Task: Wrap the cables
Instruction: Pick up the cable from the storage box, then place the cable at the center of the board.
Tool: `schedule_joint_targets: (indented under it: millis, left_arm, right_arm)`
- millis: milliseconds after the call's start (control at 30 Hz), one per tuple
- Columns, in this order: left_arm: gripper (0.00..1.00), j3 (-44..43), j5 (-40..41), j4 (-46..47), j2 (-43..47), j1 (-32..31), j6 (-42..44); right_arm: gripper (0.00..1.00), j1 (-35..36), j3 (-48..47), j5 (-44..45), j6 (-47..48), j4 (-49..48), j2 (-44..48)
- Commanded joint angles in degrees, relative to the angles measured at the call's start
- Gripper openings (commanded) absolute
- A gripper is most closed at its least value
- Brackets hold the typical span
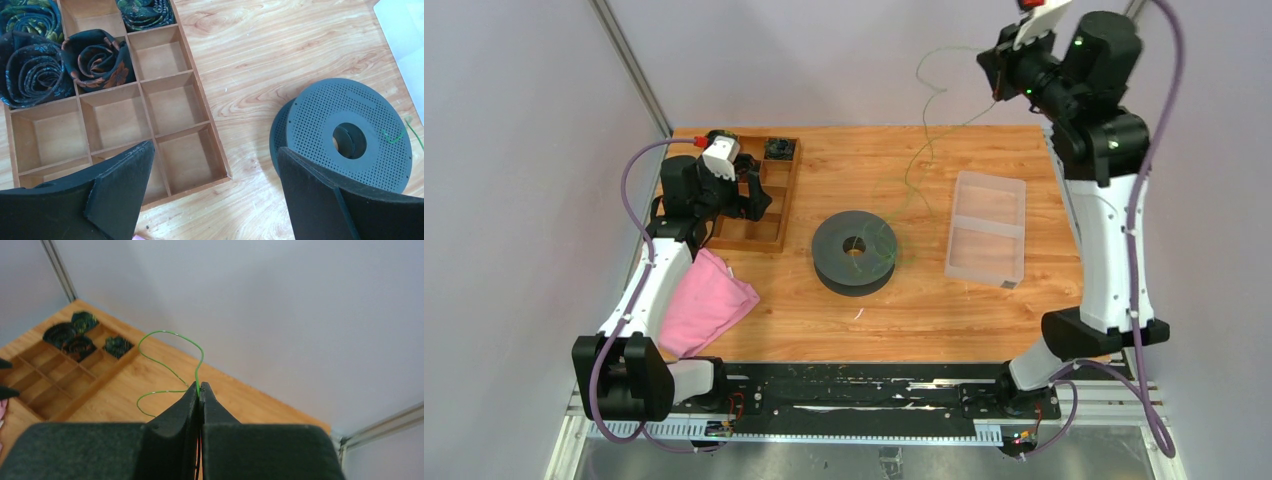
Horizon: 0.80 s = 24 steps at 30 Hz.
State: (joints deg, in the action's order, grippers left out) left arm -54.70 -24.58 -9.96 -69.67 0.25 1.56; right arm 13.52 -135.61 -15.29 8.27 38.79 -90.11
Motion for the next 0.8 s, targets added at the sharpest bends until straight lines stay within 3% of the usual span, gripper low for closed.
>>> schedule_joint_targets:
  millis: [0,133,467,767]
  left_arm:
    - [0.98,0.29,0.17,0.90,1.42,0.10,0.39]
    - [0.98,0.30,-0.48,1.08,1.23,0.10,0.06]
    - [0.98,0.56,-1.00,1.34,2.02,0.10,0.02]
    - [0.98,1.12,-1.57,2.15,3.45,0.10,0.07]
  right_arm:
    - [0.01,0.82,8.93,-0.31,0.70,-0.06,-2.57]
    - [0.00,0.81,12.16,2.48,2.59,-0.12,-3.51]
    - [0.01,0.82,5.94,5.74,2.92,1.20,-5.17]
    - [0.01,0.89,23.24,1.93,2.43,-0.09,-4.10]
